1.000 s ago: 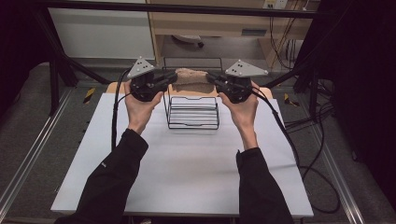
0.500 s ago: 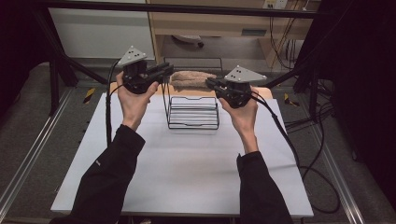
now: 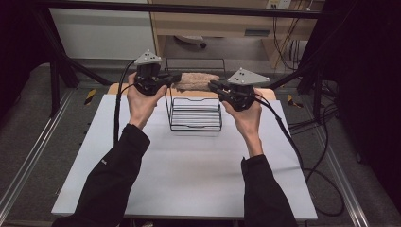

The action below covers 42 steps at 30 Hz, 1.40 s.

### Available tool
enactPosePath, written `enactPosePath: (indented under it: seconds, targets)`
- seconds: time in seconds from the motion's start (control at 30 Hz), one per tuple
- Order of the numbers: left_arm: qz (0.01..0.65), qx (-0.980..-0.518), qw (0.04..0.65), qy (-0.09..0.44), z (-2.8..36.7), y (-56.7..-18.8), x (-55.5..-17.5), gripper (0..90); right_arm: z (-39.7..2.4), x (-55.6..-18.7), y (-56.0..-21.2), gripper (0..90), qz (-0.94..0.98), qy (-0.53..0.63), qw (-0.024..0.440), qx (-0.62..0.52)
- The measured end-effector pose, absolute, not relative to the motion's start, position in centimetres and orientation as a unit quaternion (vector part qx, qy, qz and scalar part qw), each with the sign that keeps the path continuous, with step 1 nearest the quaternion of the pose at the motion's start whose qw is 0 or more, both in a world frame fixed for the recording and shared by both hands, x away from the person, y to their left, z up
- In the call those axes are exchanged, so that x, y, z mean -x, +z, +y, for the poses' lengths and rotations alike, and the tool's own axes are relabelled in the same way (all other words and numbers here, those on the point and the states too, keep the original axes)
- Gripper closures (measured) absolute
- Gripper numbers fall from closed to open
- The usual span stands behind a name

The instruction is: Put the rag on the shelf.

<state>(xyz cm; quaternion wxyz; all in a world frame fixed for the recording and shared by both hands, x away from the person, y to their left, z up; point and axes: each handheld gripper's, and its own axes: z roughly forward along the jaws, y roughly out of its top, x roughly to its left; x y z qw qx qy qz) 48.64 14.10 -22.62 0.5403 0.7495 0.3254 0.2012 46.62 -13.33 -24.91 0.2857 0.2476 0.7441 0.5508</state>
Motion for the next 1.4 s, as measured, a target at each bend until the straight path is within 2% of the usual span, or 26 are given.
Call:
enactPosePath:
  seconds: [0.3,0.37,0.5,0.6,0.73,1.1,1.4]
  targets:
    - [0.32,-0.759,0.53,0.203,14.0,-23.7,-48.3,89.6,-14.0,-46.2,-24.2,73.6,0.729,0.58,0.264,-0.252]
    - [0.319,-0.762,0.526,0.202,14.0,-24.0,-48.4,89.6,-14.3,-46.2,-23.9,75.1,0.722,0.59,0.255,-0.256]
    - [0.318,-0.764,0.523,0.203,13.9,-24.5,-48.4,89.6,-14.2,-46.6,-24.2,86.2,0.741,0.567,0.232,-0.277]
    - [0.318,-0.766,0.521,0.202,13.9,-24.9,-48.5,89.6,-13.8,-46.9,-25.0,89.7,0.753,0.548,0.221,-0.288]
    - [0.32,-0.767,0.516,0.205,13.9,-25.4,-48.6,89.6,-13.7,-47.5,-25.9,90.0,0.756,0.537,0.213,-0.306]
    - [0.328,-0.764,0.515,0.208,13.5,-26.2,-49.2,89.5,-13.1,-48.4,-27.1,90.0,0.75,0.526,0.239,-0.323]
    - [0.328,-0.761,0.522,0.202,14.2,-26.0,-48.5,85.0,-13.6,-47.5,-26.5,83.4,0.741,0.547,0.228,-0.315]
